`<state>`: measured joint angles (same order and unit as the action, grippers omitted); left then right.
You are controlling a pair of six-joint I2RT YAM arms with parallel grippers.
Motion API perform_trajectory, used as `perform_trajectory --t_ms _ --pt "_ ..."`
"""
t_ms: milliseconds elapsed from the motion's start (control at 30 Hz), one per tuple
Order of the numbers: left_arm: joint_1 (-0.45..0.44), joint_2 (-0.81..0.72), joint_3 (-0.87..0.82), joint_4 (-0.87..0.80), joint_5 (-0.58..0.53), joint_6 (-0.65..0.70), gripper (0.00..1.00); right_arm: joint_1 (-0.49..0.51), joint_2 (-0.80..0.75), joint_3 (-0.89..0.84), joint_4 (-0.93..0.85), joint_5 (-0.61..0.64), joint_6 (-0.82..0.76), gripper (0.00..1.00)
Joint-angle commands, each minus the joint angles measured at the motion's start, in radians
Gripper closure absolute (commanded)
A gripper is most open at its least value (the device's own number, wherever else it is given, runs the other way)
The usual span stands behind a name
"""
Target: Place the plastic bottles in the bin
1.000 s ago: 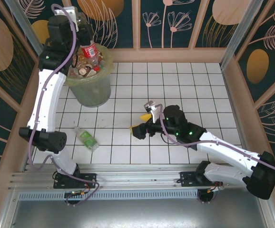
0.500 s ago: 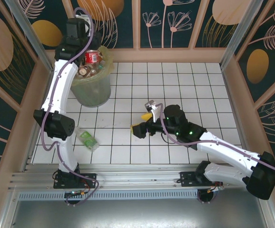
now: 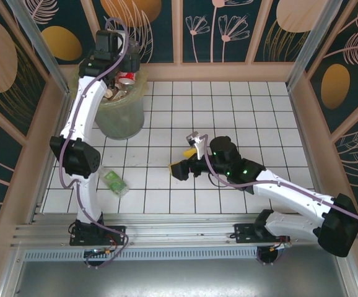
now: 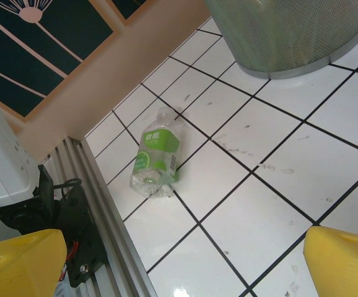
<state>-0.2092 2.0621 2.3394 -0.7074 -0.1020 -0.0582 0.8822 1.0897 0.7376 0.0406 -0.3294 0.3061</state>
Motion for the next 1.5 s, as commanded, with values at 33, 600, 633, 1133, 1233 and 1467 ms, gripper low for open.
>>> perform_trajectory --t_ms 33,600,633,1133,1233,1467 --pt "0.001 -0.128 -0.021 0.074 0.079 -0.079 0.1 -0.006 0.027 0.016 0.024 0.02 0.021 0.02" --pt "0.001 -0.956 -0.983 0.333 0.128 -0.275 0.01 0.271 0.5 0.242 0.073 0.161 -0.046 0.01" --pt "0.001 -0.991 -1.016 0.337 0.126 -0.286 0.01 0.283 0.532 0.27 0.057 0.162 -0.063 0.01" --pt "0.002 -1.347 -1.277 0.29 0.037 -0.371 0.01 0.389 0.977 0.748 -0.166 0.263 -0.171 0.01" --pt "0.001 -1.376 -1.286 0.294 0.039 -0.383 0.01 0.398 1.047 0.827 -0.205 0.309 -0.16 0.04" --pt "0.001 -1.407 -1.318 0.283 0.039 -0.385 0.01 0.41 1.164 0.967 -0.281 0.377 -0.169 0.16"
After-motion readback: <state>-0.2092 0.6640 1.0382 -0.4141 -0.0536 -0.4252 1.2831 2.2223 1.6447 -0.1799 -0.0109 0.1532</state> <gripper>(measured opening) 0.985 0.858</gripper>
